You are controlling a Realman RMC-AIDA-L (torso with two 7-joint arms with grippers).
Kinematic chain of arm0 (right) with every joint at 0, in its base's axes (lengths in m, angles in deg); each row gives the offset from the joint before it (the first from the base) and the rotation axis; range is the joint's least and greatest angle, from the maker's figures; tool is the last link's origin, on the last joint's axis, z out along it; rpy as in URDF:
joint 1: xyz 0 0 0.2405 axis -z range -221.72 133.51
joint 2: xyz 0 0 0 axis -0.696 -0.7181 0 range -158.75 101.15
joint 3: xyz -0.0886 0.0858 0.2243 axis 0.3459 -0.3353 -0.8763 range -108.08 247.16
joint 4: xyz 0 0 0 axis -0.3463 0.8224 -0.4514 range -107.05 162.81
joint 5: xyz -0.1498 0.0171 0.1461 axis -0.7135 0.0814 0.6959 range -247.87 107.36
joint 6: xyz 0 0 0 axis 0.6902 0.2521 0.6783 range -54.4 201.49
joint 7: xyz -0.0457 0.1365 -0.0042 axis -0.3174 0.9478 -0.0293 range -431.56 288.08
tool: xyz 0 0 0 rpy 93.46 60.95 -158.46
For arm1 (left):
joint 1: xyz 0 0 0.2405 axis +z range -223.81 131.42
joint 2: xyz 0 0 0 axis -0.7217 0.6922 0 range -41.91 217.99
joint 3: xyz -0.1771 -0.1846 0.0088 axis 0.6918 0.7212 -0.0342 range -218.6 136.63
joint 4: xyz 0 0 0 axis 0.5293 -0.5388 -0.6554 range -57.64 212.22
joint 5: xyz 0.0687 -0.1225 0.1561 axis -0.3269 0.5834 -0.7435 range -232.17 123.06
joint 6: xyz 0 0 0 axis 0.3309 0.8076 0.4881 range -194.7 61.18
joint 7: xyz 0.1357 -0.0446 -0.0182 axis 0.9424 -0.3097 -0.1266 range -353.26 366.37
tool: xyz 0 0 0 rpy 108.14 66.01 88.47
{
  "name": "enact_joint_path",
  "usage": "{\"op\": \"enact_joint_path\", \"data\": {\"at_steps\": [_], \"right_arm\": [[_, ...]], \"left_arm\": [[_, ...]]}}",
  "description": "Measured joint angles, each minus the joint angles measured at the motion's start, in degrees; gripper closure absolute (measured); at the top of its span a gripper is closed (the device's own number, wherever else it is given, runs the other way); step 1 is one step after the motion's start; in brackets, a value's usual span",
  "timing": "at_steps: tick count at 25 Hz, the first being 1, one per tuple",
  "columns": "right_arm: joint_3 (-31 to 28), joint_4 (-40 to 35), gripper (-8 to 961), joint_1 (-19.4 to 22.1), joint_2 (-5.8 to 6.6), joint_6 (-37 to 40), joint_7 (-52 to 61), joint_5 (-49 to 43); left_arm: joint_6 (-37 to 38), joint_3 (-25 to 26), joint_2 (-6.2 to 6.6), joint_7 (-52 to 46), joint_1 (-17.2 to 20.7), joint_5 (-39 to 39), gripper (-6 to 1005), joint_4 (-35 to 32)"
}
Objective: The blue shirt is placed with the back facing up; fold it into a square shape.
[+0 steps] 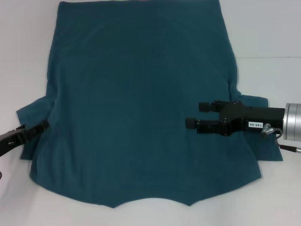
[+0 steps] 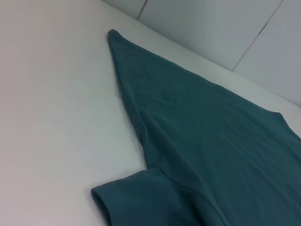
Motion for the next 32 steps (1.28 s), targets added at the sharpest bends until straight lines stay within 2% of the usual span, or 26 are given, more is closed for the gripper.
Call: {"op": "enact_joint_path", "data": {"at_steps": [18, 24, 32], "right_arm": [[0.0, 0.3, 54, 0.0, 0.0, -0.3, 0.1, 0.0], [-0.1, 0.3, 54, 0.1, 0.0, -0.4, 0.1, 0.1], [-0.1, 0.0, 54, 0.1, 0.0, -0.5, 0.2, 0.5]], "left_arm": [[-4.1, -0.1, 0.09, 0.2, -1.4, 0.3, 250, 0.9], [-4.2, -0.1, 0.19, 0.1, -1.8, 0.2, 460, 1.0], [-4.3, 0.1, 0.36, -0.4, -2.1, 0.0, 817, 1.1]]}}
